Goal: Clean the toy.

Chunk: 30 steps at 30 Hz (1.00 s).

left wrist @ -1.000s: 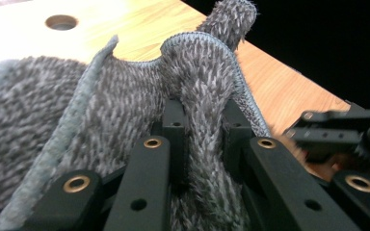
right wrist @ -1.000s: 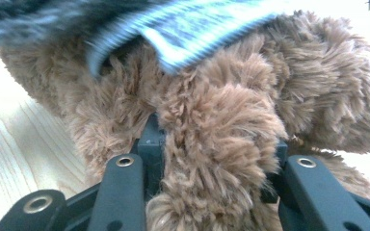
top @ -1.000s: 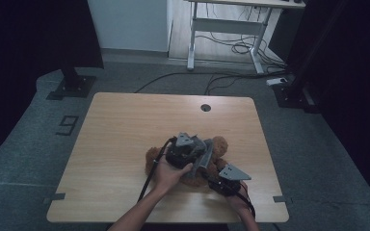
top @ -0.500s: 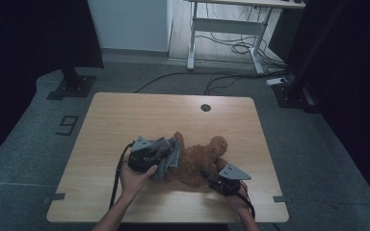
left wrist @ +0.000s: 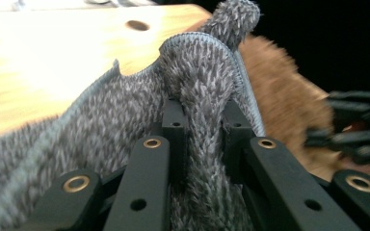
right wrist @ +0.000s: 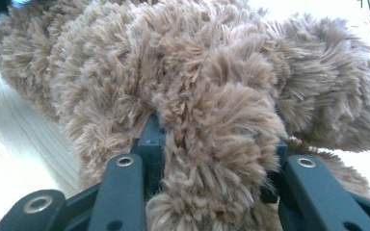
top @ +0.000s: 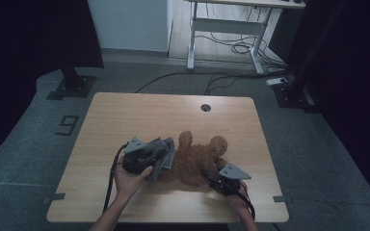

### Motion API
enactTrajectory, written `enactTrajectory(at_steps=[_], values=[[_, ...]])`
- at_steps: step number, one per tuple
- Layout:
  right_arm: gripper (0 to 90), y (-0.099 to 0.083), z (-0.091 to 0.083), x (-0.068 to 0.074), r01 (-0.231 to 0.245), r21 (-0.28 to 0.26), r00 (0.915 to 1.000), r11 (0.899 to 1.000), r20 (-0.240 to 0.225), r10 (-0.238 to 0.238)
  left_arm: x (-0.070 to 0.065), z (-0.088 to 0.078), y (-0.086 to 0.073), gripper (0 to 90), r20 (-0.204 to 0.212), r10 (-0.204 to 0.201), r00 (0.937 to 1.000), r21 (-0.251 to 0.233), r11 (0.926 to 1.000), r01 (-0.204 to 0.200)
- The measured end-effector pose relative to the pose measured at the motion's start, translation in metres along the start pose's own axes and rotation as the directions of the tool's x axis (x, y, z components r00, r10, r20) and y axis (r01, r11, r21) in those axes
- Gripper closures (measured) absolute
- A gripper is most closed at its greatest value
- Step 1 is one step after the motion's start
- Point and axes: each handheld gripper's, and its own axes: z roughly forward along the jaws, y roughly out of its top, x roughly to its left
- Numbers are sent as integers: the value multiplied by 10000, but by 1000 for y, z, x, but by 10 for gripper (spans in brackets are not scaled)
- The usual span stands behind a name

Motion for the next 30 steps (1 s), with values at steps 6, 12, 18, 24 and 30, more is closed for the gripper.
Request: enactTrajectory(at_steps=[6,12,18,24,30], values=[[584,0,0,0,-40,-14,10000,10000,-11,40,-40,41,29,771,700,712,9950,171,9972,-726],[584,0,0,0,-56,-27,10000,10000,-17,56,-77,95,46,769,1000,1245,9872,884,9871,-1335],[583,0,0,0,-26,-1,10000,10000,11,26,-78,129,47,768,602,1318,9894,1584,9774,-1398],[582,0,1,1,-12,51,10000,10000,71,12,-70,118,39,773,612,1429,9878,1543,9764,-1508],[580,0,1,1,-77,77,9999,9999,127,76,-58,98,32,773,255,1568,9873,1463,9764,-1588]])
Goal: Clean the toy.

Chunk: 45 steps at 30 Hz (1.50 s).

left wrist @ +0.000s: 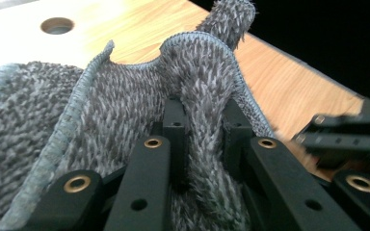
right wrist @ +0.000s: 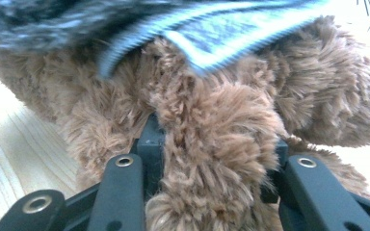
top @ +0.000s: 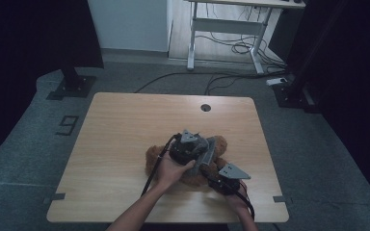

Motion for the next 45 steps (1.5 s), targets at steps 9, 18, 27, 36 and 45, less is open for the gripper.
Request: enactTrajectory(at_steps=[9,18,27,36,45], values=[[577,0,0,-1,-131,-70,9999,9999,-30,131,16,-31,-20,775,-270,119,9996,-185,9998,-124],[578,-1,0,-1,-204,-102,9998,9997,-37,203,51,-76,-45,775,-1034,-376,9939,-418,9986,335],[578,-1,0,-1,-258,-143,9997,9996,-42,257,78,-101,-70,772,-1599,-1029,9818,-500,9941,960],[578,-2,0,-2,-258,-133,9997,9996,-37,258,62,-104,-47,770,-820,-1104,9905,-901,9906,1030],[578,-2,0,-3,-240,-187,9997,9995,-59,238,6,-47,12,768,115,-42,9999,-524,9986,48]])
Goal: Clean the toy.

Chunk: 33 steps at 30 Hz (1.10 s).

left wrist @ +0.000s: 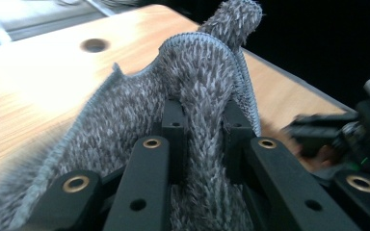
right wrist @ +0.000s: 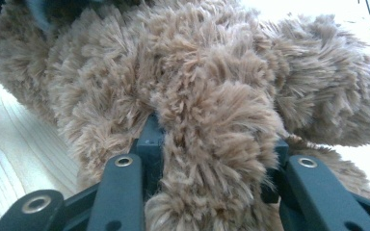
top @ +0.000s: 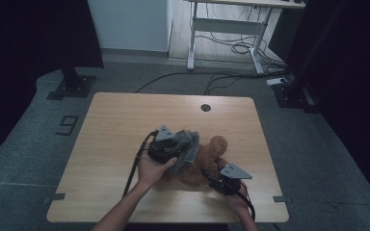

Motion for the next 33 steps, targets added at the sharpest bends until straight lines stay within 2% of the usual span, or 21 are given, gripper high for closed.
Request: enactTrajectory(at_steps=[3,6,9,11,15,17,21,24,29,32,33], values=[[578,0,0,0,-34,12,10000,10000,-35,34,-15,30,14,765,240,153,9996,355,9992,-162],[578,0,0,0,-43,-4,10000,10000,-51,43,-24,57,22,764,186,311,9993,791,9963,-325],[578,0,0,0,-56,3,10000,10000,-52,56,-24,74,19,764,13,393,9992,1293,9908,-391],[577,-1,0,0,-48,12,10000,10000,-55,48,-21,76,13,764,22,256,9997,1227,9921,-257],[576,0,0,0,-8,2,10000,10000,-54,8,-14,65,6,768,8,196,9998,1139,9933,-196],[575,0,0,-1,-2,18,10000,10000,-67,3,-10,55,2,769,-128,199,9997,1094,9938,-184],[575,0,0,-1,-12,8,10000,10000,-50,12,3,36,-11,769,-360,21,9994,948,9955,14],[574,0,0,-1,-41,-7,10000,10000,-36,41,14,21,-18,770,-365,-212,9991,767,9968,240],[573,0,0,-1,-100,-24,9999,9999,-19,100,26,-1,-25,770,-444,-291,9986,555,9980,315],[572,0,0,-1,-123,-12,9999,9999,-42,123,33,-13,-32,769,-642,-329,9974,479,9982,360],[572,0,0,-1,-135,-25,9999,9999,-50,135,37,-16,-36,768,-659,-439,9969,428,9980,468]])
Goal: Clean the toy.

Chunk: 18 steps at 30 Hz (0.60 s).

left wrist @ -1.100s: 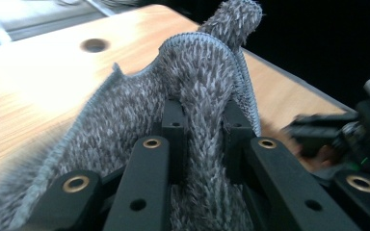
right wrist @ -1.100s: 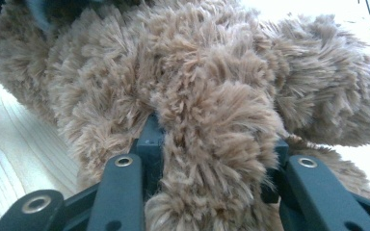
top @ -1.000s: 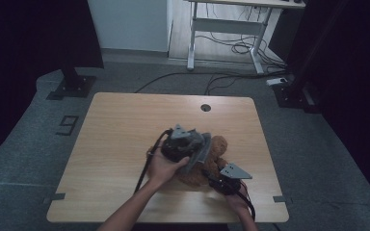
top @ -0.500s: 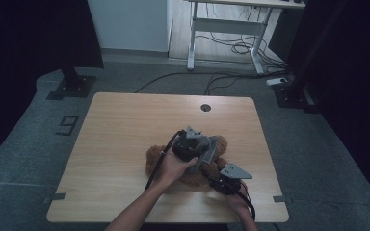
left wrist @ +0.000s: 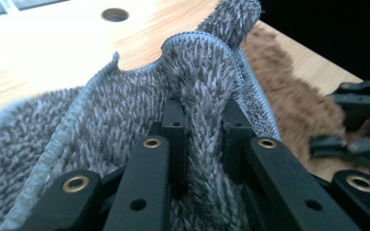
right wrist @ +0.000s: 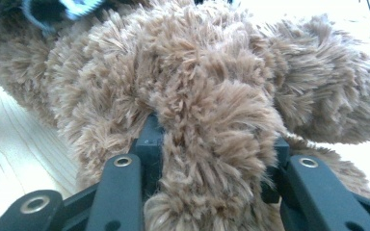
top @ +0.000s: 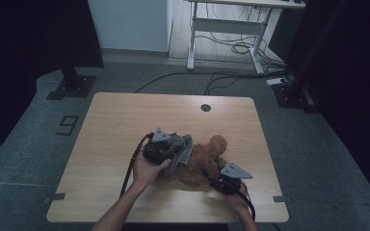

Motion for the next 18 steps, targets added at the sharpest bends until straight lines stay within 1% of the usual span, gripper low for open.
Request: enactTrajectory(at_steps=[1,5,12,18], values=[[572,0,0,0,5,3,10000,10000,-16,-5,4,-3,-3,768,0,-126,9999,-46,9999,126],[571,0,0,0,-25,-6,10000,10000,-23,25,15,-15,-14,767,-111,-353,9993,-182,9992,351],[571,0,0,0,-28,-10,10000,10000,-5,28,26,-30,-30,766,-219,-561,9982,-387,9977,552],[570,0,0,0,-40,-20,10000,10000,2,40,37,-39,-41,761,-362,-852,9957,-378,9958,838]])
